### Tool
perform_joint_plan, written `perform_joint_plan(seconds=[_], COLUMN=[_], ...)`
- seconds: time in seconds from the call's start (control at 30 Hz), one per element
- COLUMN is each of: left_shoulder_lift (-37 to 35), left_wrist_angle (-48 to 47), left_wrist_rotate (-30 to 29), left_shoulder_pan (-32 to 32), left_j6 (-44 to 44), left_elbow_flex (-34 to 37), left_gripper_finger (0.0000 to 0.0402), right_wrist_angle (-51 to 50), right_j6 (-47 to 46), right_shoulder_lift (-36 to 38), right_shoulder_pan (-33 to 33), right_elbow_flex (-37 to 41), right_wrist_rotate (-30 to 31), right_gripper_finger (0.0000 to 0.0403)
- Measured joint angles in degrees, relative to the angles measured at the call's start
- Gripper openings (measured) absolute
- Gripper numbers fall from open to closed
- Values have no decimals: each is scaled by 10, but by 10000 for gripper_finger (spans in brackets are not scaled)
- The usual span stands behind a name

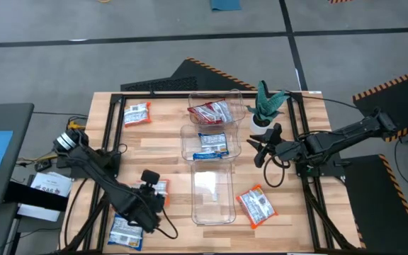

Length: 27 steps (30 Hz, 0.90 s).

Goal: Sort Maruchan noodles
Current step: Put the bottom left orange noodle pack into the bottom transparent bin

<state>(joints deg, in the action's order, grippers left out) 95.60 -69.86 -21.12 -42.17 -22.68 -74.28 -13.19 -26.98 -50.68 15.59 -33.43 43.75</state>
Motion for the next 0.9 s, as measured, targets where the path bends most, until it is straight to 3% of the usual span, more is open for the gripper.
perform_joint_plan(seconds=[0.2,0.43,0.6,0.9], left_shoulder_lift=[-30,-38,-37,-37], left_wrist_angle=[-26,-12,34,79], left_wrist_rotate=[-58,-75,-22,-10], left_shoulder_pan=[0,6,-3,-79], left_j6=[5,-69,-117,-155], left_elbow_flex=[-51,-24,22,86], left_gripper_finger=[0,12,72,205], right_wrist_angle=[0,0,0,0], right_j6=[0,0,0,0], right_shoulder_lift=[0,0,0,0], right_shoulder_pan=[0,0,0,0], right_elbow_flex=[0,0,0,0], right_wrist_rotate=[0,-2,-2,-2], right_gripper_finger=[118,118,118,118])
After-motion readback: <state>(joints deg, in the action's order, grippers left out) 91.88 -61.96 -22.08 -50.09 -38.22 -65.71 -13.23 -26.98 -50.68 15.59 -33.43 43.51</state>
